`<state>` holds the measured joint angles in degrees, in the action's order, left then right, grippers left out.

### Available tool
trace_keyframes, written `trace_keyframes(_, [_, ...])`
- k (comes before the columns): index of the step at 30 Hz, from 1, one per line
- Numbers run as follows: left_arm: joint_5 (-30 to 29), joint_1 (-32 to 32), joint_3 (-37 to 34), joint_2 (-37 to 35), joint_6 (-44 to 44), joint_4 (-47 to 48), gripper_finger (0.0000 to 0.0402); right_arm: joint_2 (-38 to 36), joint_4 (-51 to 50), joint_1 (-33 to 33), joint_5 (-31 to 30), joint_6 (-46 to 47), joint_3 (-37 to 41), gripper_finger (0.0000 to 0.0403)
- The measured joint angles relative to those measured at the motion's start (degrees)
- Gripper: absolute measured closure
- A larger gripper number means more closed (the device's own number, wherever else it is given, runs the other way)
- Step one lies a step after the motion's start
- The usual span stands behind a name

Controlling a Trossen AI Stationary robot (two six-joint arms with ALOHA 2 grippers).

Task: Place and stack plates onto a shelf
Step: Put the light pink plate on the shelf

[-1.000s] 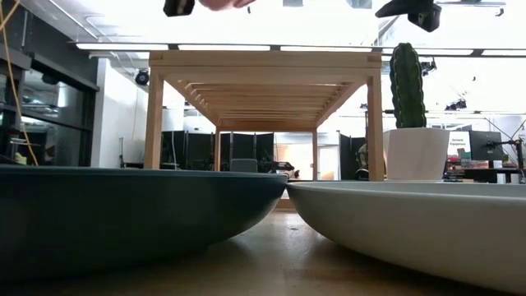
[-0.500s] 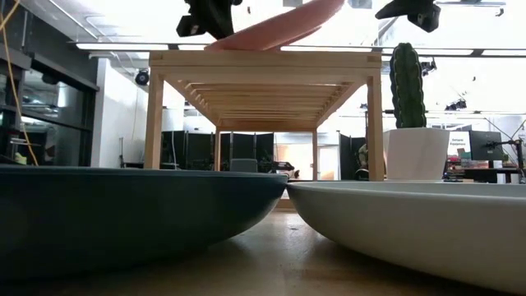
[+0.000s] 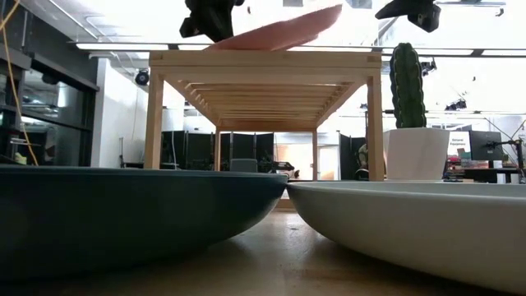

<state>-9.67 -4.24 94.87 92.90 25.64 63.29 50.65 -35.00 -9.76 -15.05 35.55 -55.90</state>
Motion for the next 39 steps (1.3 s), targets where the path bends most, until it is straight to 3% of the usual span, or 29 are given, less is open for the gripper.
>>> trace_keyframes(16, [0.04,-4.20,0.00,-0.54,-4.14,-0.10,0.0331,0.00,0.04,0.00,-0.02,0.44,0.00,0.0249])
trace_keyframes(24, [-0.59,-6.79,-0.01,-8.61,-4.91,-2.93,0.0328,0.35,2.02,0.00,-1.24,0.15,0.00,0.0249])
trace_keyframes(28, [-1.87,-4.66,-3.67,-16.25,-6.76,-14.65,0.0328,1.37,6.72,0.02,-1.89,-0.60,0.00,0.0249])
trace_keyframes(33, [-1.42,0.44,-17.49,-27.09,-9.61,-36.67,0.0328,4.33,13.05,0.02,0.51,-4.16,0.00,0.0249])
trace_keyframes(39, [-1.33,5.02,-36.00,-36.66,-7.62,-57.47,0.0328,10.89,21.00,-0.60,16.76,-9.46,0.00,0.0256])
